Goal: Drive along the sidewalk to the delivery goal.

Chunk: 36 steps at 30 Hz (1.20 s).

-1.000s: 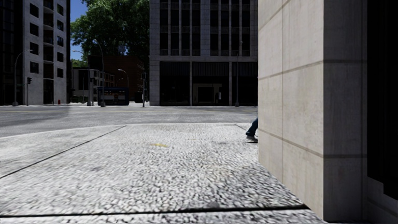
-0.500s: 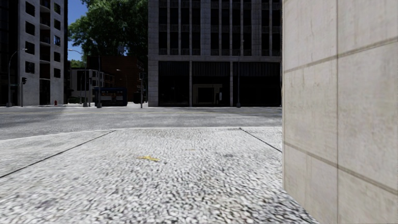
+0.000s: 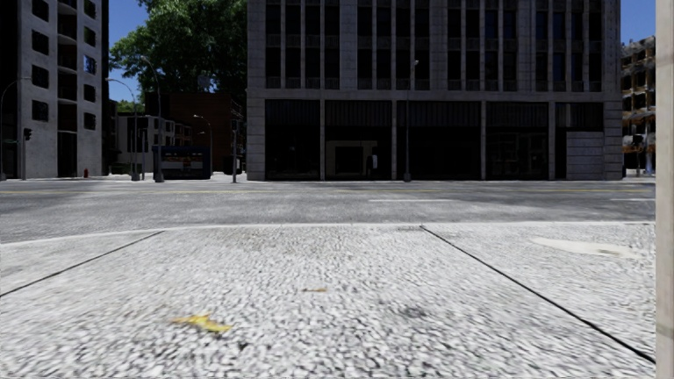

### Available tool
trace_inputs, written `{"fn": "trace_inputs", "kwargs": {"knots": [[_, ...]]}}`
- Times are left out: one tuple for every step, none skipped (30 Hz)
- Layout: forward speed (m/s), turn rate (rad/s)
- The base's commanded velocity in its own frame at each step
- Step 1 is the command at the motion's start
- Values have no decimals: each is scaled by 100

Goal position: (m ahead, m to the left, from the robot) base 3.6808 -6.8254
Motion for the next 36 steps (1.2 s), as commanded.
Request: {"fn": "trace_inputs", "kwargs": {"knots": [[196,-5],[164,-23],[137,-31],[120,-34],[113,-34],[111,-35],[111,-35],[109,-41],[107,-48],[105,-53],[105,-54],[105,-55],[105,-55],[105,-55],[105,-58],[105,-71],[105,-79],[105,-79],[105,-81],[105,-81],[105,-82],[105,-82],[108,-82],[108,-82],[112,-79],[118,-72],[122,-69],[122,-69],[124,-69],[125,-68],[126,-68],[126,-68],[126,-68],[126,-68],[126,-68],[126,-68]]}}
